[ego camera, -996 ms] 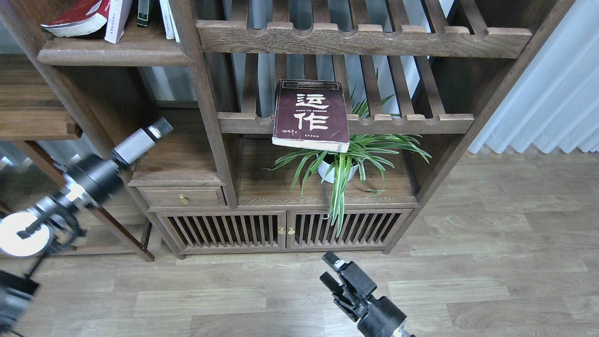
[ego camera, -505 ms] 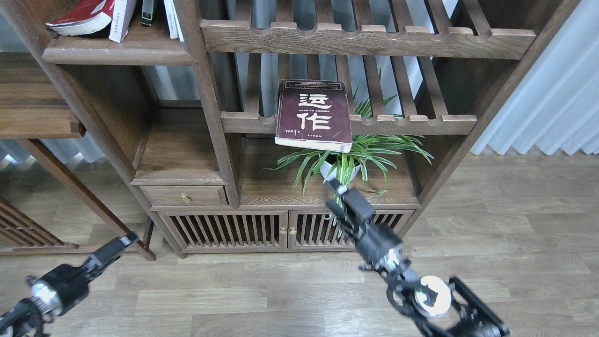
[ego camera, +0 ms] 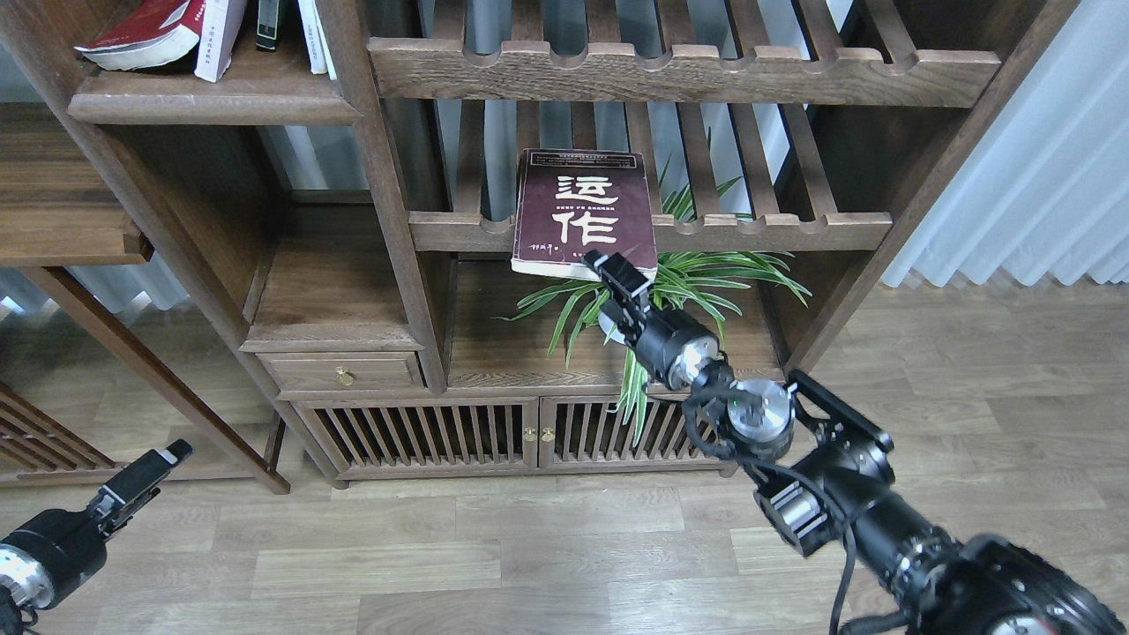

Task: Organize books on shelf
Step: 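Reach the right gripper to the dark red book on the middle shelf, then grasp the dark red book with the right gripper and tilt it out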

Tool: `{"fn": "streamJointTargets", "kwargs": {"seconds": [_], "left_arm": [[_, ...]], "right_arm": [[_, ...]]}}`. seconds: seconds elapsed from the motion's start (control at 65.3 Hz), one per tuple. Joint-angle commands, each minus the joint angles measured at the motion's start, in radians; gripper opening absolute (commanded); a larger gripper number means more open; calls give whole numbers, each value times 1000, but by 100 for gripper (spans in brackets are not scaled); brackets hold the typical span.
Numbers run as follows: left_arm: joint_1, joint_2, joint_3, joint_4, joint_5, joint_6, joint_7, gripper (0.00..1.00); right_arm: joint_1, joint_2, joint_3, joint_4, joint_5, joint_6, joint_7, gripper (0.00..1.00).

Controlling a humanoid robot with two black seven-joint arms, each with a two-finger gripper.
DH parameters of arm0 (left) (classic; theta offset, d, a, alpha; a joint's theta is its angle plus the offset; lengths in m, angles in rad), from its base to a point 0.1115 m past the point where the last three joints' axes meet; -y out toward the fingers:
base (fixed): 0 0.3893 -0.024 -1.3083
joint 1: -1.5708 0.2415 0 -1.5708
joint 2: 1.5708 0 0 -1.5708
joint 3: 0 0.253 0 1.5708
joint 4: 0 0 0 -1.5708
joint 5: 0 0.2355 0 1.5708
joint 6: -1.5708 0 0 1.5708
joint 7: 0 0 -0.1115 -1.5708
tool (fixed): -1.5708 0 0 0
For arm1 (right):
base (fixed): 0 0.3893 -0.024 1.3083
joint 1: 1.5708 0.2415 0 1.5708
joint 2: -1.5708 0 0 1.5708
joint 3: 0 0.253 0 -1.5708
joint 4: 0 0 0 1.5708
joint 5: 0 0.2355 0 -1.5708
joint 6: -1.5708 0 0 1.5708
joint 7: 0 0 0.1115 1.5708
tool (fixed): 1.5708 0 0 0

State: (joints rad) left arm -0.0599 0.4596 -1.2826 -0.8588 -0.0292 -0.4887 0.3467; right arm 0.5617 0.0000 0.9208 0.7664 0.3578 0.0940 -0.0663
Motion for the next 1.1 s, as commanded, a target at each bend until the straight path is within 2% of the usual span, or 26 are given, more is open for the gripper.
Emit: {"fn": "streamJointTargets", "kwargs": {"seconds": [0.0, 0.291, 0.751, 0.812, 0.827, 0.95, 0.996, 1.088], "left_arm": [[-3, 2, -11, -3, 0, 0, 2, 100], [-8, 2, -21, -6, 0, 0, 2, 100], [-11, 5, -60, -8, 0, 0, 2, 100], [-9, 13, -66, -5, 0, 0, 2, 100], [-9, 14, -66, -2, 0, 0, 2, 100], [-8, 14, -66, 0, 0, 0, 2, 100], [-8, 14, -66, 0, 0, 0, 2, 100], [-8, 14, -66, 0, 0, 0, 2, 100]], "right_arm": [[35, 0, 0, -44, 26, -11, 0, 96], [52, 0, 3, -82, 59, -40, 2, 91], [70, 0, -19, -78, 66, -43, -4, 61], [70, 0, -31, -78, 66, -43, -7, 55], [70, 0, -37, -78, 67, -42, -9, 48], [72, 0, -37, -75, 73, -30, -7, 20], [72, 0, -37, -73, 75, -28, -6, 16], [72, 0, -37, -73, 73, -28, -6, 13]]}}
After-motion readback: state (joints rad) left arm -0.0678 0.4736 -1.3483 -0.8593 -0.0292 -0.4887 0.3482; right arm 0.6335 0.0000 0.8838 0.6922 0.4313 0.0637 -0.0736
